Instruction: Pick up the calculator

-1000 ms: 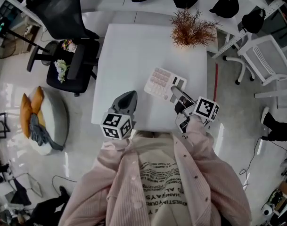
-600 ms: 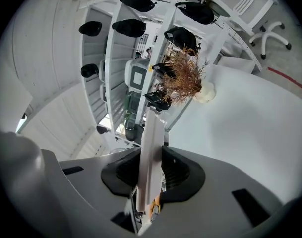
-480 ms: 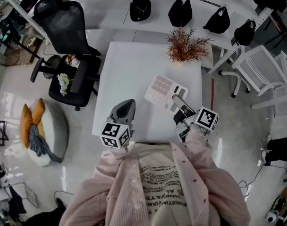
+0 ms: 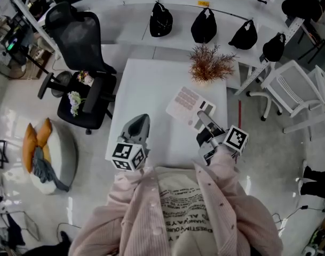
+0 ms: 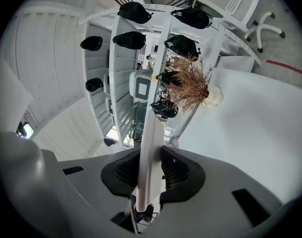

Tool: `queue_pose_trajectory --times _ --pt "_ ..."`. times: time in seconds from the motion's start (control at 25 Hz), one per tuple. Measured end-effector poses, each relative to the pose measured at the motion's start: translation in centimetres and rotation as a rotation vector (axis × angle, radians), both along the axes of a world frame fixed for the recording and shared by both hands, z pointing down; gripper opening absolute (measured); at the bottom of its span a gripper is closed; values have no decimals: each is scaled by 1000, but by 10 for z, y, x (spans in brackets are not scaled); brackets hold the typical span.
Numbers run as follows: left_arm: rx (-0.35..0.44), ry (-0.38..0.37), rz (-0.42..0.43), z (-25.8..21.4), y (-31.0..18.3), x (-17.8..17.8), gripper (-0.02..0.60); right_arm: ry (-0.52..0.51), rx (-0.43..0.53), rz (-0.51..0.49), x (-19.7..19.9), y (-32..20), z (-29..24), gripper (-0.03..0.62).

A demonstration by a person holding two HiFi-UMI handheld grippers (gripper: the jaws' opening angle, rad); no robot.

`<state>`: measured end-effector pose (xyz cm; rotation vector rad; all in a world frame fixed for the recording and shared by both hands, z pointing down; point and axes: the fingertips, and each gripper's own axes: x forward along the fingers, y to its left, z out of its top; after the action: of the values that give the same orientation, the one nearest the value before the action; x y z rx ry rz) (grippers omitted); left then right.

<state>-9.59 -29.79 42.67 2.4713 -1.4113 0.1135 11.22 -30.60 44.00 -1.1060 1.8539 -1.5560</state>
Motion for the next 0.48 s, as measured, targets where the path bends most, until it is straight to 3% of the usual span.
queue_pose_trajectory --times 0.48 --pt "80 22 -51 -29 -2 -18 2 -61 49 40 7 0 -29 86"
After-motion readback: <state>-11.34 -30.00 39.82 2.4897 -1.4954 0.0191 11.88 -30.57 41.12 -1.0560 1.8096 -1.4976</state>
